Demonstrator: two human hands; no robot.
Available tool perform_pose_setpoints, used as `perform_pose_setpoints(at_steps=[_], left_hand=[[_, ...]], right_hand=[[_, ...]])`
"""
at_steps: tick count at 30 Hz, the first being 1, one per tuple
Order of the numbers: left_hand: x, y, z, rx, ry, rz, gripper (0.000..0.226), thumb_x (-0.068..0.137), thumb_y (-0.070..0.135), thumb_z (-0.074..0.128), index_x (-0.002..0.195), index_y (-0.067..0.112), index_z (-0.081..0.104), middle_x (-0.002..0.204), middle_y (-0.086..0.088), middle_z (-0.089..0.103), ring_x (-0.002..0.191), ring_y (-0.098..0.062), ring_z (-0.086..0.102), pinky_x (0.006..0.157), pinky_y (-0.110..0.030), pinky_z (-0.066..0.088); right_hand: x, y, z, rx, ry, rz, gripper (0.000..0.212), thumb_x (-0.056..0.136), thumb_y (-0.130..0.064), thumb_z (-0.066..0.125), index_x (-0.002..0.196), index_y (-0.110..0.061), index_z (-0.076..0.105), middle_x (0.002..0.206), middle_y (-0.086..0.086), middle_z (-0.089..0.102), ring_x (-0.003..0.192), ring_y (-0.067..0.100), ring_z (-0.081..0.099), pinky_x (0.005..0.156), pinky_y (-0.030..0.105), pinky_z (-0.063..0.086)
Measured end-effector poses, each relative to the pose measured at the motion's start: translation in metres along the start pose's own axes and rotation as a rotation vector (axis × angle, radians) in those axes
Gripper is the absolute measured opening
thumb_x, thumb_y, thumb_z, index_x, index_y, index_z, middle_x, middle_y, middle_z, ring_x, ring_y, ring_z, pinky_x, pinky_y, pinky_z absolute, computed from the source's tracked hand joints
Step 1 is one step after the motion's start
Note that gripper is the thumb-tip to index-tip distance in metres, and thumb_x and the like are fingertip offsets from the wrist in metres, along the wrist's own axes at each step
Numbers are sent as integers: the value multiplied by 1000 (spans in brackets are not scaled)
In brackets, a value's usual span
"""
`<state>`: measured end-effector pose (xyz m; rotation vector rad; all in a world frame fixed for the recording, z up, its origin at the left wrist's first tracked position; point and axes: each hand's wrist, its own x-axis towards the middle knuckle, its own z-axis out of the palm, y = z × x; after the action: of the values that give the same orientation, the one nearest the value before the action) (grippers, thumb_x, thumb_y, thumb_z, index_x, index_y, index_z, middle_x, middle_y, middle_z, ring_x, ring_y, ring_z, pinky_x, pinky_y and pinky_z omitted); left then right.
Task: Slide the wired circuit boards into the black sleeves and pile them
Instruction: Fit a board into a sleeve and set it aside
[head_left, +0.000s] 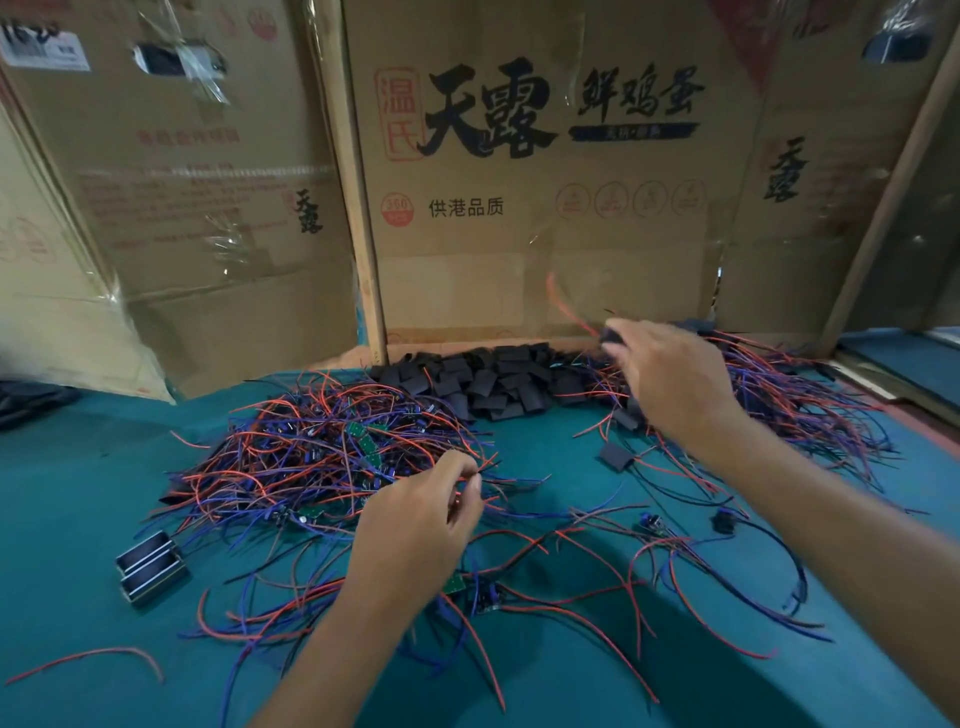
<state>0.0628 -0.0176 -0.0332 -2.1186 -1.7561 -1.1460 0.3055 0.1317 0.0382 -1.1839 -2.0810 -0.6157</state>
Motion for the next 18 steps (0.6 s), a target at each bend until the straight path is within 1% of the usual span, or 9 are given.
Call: perform_pose_setpoints(at_steps=[3, 6, 7, 9, 11, 14, 16, 17, 18], left_hand=[[2, -1, -3, 53, 16, -3, 6, 94, 22, 66, 91, 24, 61, 46, 12, 28, 43, -10, 31, 41, -22, 23], [3, -5, -4, 63, 16, -19, 5, 93, 20, 66, 92, 23, 63, 47, 11, 28, 42, -9, 31, 40, -23, 24], [3, -7, -4, 65, 18, -22, 4, 94, 20, 66, 92, 22, 62, 48, 11, 30, 42, -9, 33, 40, -25, 26], [3, -11, -3, 70, 21, -35, 5, 95, 21, 64, 91, 21, 62, 48, 12, 34, 41, -11, 38, 39, -28, 30], [2, -13, -1, 80, 11, -51, 6, 97, 23, 61, 91, 21, 62, 50, 11, 43, 43, -13, 44, 40, -31, 35], [1, -15, 3, 96, -15, -55, 10, 99, 26, 57, 91, 21, 61, 53, 8, 51, 46, -15, 48, 43, -35, 40], [0, -14, 4, 87, -17, -50, 11, 99, 25, 57, 90, 21, 61, 53, 8, 52, 45, -14, 48, 42, -37, 42], [0, -14, 4, 84, -16, -55, 11, 99, 25, 58, 89, 21, 61, 53, 8, 52, 45, -14, 48, 42, -37, 43], [-1, -14, 4, 81, -16, -62, 12, 99, 25, 57, 89, 21, 61, 53, 8, 53, 45, -14, 48, 42, -38, 44]], right_hand=[[19, 43, 28, -270, -142, -53, 27, 98, -27, 57, 115, -6, 55, 84, 11, 71, 79, 31, 68, 69, 41, 50], [12, 74, 56, -537, -405, -110, 26, 101, -27, 49, 122, -12, 46, 104, 5, 69, 101, 26, 62, 84, 35, 44], [5, 79, 64, -595, -450, -114, 24, 99, -26, 49, 121, -15, 48, 111, 3, 65, 108, 25, 57, 87, 34, 41], [-5, 81, 76, -661, -433, -105, 21, 96, -28, 51, 115, -19, 56, 114, 3, 57, 111, 26, 48, 89, 35, 37], [-8, 74, 84, -664, -446, -66, 20, 96, -30, 51, 110, -21, 63, 113, 3, 56, 110, 26, 49, 90, 36, 37], [-7, 57, 86, -544, -537, 15, 23, 98, -29, 47, 111, -21, 65, 112, 3, 61, 108, 25, 56, 90, 35, 42], [-3, 42, 81, -483, -431, 8, 28, 99, -38, 43, 110, -19, 61, 110, 3, 63, 105, 25, 58, 87, 37, 43], [-1, 34, 81, -423, -386, -29, 32, 99, -44, 42, 108, -18, 58, 107, 3, 63, 102, 26, 59, 83, 38, 44], [-2, 26, 81, -333, -400, -82, 35, 98, -50, 41, 105, -18, 54, 102, 3, 63, 96, 26, 60, 76, 38, 44]])
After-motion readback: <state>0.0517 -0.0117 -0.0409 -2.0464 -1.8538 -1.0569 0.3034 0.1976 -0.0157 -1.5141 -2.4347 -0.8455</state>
